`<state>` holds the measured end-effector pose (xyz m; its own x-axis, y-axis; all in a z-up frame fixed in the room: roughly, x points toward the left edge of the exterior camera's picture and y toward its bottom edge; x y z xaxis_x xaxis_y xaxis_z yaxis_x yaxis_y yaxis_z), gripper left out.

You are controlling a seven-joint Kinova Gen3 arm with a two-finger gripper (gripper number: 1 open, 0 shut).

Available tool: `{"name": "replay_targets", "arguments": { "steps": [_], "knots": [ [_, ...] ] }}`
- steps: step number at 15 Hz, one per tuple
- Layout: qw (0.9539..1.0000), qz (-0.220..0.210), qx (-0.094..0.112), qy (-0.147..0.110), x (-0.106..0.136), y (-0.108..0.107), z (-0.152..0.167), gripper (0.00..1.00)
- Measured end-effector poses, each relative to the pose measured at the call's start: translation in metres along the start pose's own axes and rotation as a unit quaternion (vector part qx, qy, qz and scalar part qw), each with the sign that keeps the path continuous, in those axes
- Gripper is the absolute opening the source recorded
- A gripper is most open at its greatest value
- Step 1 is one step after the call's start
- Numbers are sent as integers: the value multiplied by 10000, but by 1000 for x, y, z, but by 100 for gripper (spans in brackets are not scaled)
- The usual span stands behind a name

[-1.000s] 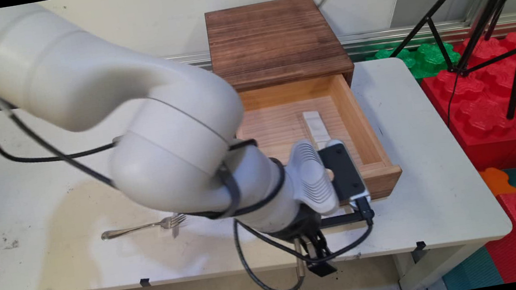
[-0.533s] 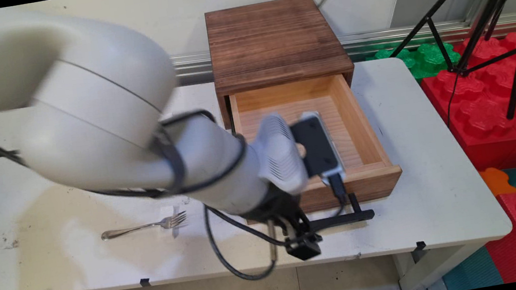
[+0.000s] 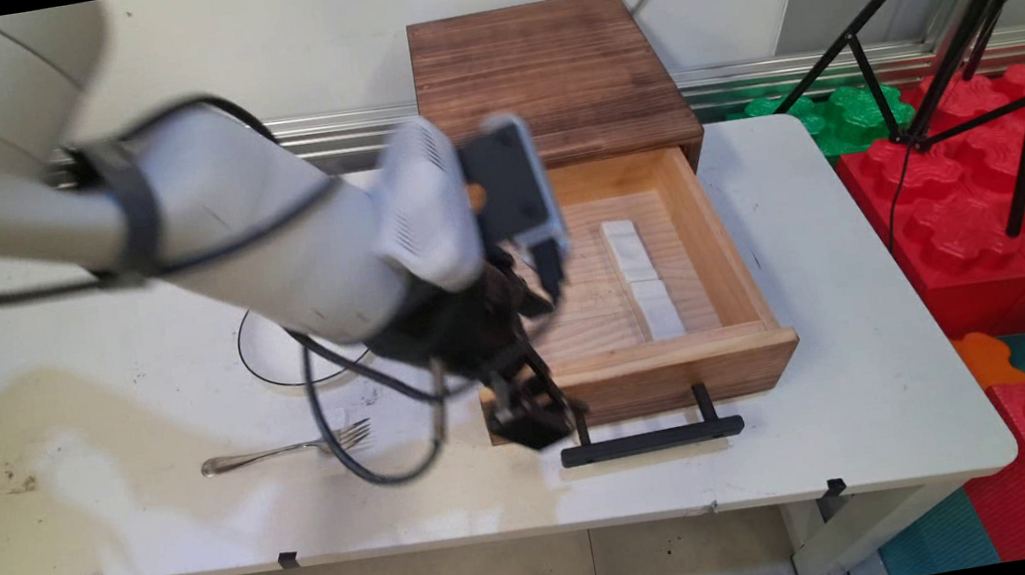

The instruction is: Pick up the knife from the left of the white plate

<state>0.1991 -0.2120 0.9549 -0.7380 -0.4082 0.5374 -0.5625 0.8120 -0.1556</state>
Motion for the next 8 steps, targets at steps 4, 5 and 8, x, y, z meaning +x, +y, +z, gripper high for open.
{"name": "replay_targets", "arguments": {
  "steps": [4,5,8],
  "knots": [
    [9999,-48,58,125,-15,-21,-27,100],
    [9999,-73,81,129,-21,-27,-35,100],
    [9997,-178,166,60,-40,-48,-55,100]
  ]
}}
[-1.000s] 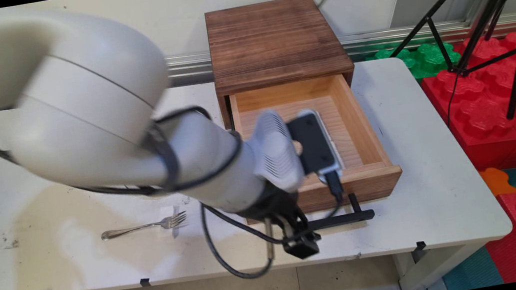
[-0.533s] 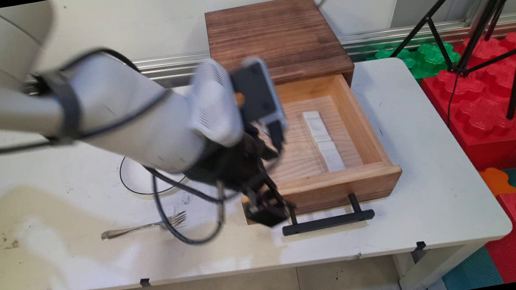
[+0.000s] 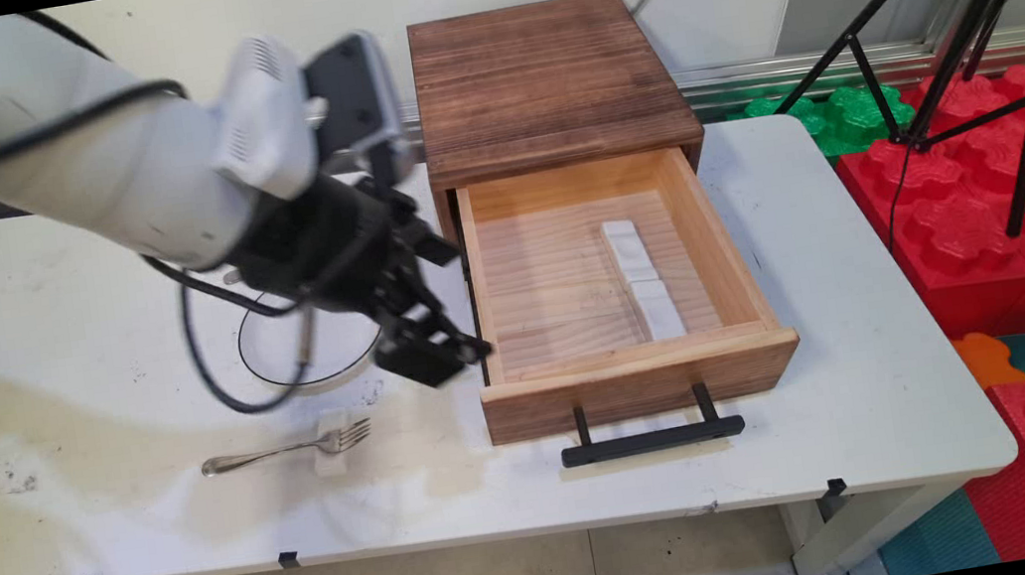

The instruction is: Pick up the knife from the left of the white plate

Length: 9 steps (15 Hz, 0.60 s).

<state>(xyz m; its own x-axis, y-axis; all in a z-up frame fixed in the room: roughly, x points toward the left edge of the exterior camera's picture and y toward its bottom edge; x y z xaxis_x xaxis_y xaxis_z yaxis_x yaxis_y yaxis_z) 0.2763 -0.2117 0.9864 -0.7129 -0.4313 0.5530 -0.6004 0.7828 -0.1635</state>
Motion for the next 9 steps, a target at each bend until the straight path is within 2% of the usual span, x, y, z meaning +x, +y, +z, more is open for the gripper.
{"name": "replay_targets", "arguments": {
  "steps": [6,9],
  "knots": [
    [9990,-284,144,-305,-30,-43,-15,100],
    [9969,-417,359,-558,-47,-73,-14,100]
  ]
}}
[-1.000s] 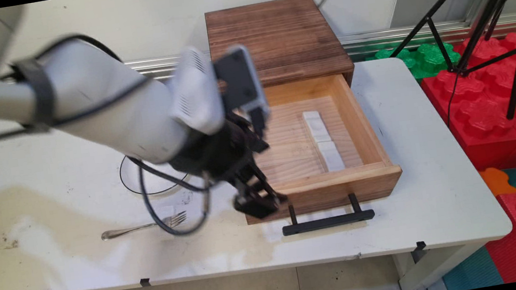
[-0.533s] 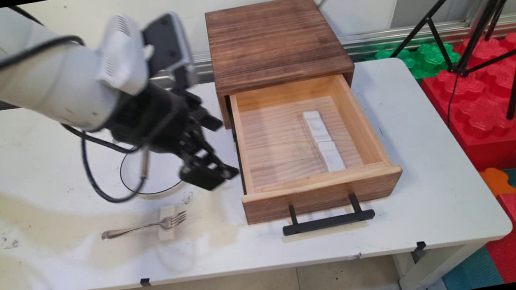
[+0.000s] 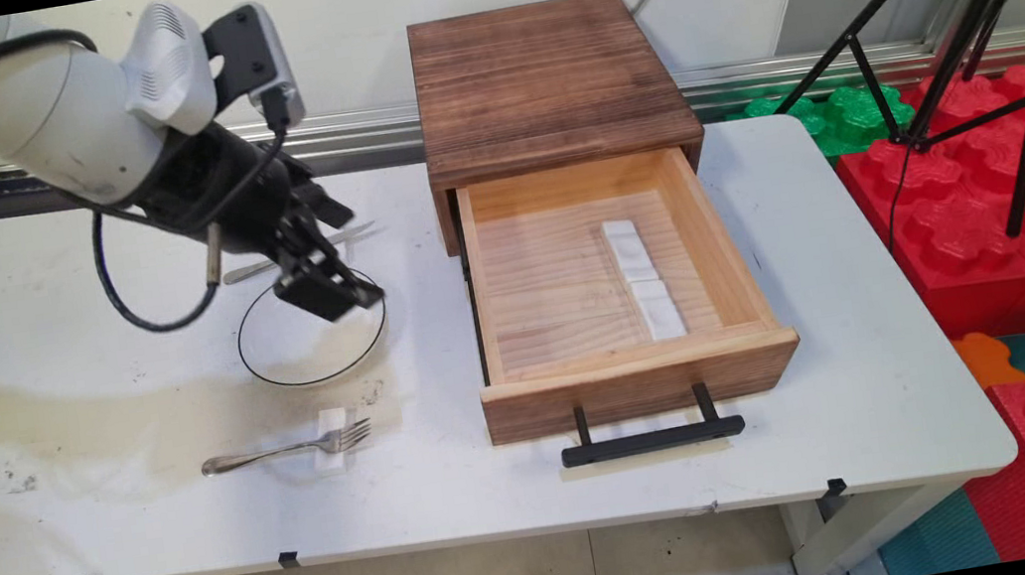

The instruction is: Pick up the knife from the left of the white plate

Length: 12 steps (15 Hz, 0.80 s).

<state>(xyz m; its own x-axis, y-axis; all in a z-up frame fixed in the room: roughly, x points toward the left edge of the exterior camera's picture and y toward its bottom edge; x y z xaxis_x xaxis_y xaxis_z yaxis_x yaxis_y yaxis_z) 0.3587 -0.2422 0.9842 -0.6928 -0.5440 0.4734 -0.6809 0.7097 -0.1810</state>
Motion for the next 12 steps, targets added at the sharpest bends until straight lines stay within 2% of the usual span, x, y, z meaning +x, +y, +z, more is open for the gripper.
{"name": "replay_targets", "arguments": {
  "steps": [6,12],
  "knots": [
    [9965,-201,610,-537,-27,-65,18,100],
    [9921,-190,914,-835,-39,-114,39,100]
  ]
}}
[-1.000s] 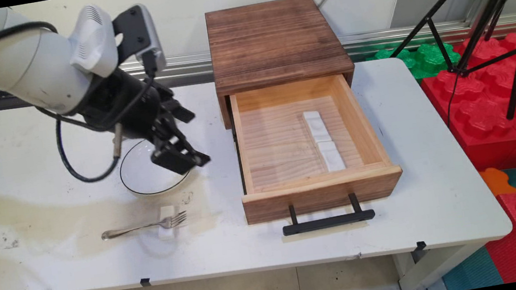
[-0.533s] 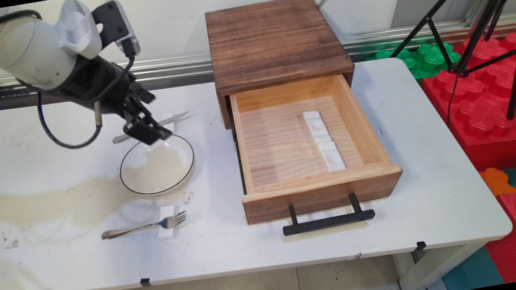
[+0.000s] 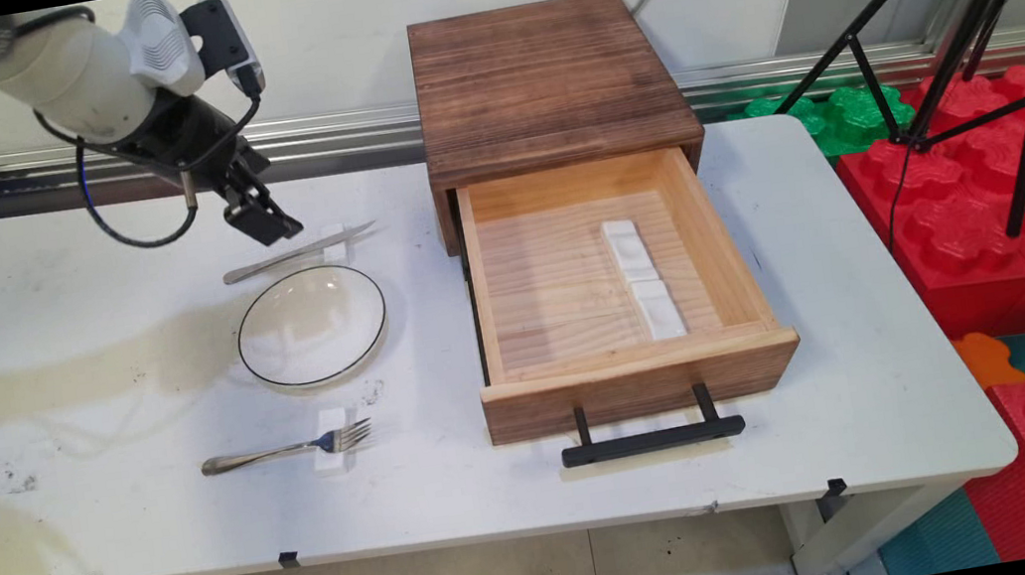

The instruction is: Pick up the knife from the left of the white plate

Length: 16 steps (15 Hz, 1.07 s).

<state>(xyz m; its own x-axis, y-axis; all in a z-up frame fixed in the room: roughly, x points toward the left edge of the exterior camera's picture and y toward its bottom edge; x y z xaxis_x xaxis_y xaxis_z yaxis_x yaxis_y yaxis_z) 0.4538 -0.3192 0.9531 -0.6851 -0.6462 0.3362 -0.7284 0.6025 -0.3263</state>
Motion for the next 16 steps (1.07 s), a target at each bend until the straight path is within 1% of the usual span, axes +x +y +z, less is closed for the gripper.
{"name": "replay_targets", "arguments": {
  "steps": [4,9,11,13,16],
  "knots": [
    [9998,5,87,-158,-4,-27,22,100],
    [9992,-7,77,-383,-12,-57,51,100],
    [9988,-18,52,-478,-15,-68,63,100],
    [9983,-2,-19,-590,-19,-81,79,100],
    [9974,65,-156,-700,-20,-95,97,100]
  ]
}}
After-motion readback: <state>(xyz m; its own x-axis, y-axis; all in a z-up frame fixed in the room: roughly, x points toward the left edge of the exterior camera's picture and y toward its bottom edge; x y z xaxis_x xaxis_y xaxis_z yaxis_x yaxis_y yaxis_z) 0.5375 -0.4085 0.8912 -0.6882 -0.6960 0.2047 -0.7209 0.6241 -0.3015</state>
